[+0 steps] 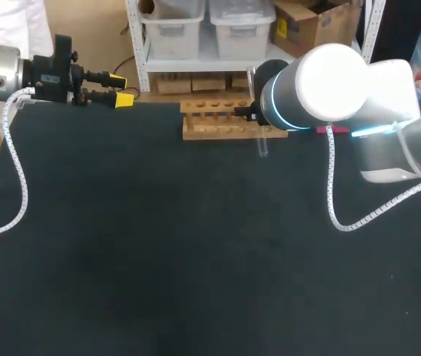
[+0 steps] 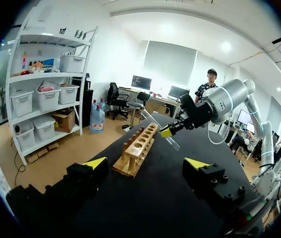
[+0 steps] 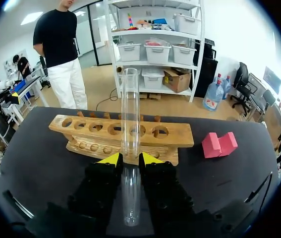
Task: Grasp the test tube, adjust it, and insert it.
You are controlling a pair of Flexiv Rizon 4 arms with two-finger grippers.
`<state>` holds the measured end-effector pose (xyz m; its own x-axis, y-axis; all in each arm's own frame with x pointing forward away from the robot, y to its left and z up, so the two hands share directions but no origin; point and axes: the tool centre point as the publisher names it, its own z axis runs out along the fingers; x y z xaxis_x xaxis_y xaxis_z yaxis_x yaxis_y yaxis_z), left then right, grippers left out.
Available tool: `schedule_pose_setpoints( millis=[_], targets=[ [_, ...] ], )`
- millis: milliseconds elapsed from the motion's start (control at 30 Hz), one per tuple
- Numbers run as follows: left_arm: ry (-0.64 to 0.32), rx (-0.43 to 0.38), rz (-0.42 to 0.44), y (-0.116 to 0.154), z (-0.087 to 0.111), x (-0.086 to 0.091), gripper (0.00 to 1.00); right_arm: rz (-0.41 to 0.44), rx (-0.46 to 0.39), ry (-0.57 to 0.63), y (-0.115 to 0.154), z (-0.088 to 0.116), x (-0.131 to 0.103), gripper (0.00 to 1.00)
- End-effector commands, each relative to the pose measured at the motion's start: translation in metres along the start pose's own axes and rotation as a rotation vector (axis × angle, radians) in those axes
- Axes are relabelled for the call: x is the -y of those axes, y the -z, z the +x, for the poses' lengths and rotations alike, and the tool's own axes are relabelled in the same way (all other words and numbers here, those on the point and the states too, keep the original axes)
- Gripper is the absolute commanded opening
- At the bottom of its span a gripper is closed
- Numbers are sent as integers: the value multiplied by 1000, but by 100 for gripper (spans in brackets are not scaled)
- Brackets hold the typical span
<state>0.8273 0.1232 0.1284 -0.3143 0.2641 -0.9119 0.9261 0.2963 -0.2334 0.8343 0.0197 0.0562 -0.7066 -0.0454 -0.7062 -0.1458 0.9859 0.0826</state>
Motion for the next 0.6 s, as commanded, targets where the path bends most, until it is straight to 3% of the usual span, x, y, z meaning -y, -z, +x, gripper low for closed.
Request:
schedule_pose_setpoints(
  millis=[33, 600],
  targets=[
    [-3, 3, 1, 0, 1, -1, 100, -3, 7, -1, -3, 2, 2, 0],
    [-3, 3, 1, 0, 1, -1, 100, -34, -57, 6, -9, 7, -2, 0]
  ],
)
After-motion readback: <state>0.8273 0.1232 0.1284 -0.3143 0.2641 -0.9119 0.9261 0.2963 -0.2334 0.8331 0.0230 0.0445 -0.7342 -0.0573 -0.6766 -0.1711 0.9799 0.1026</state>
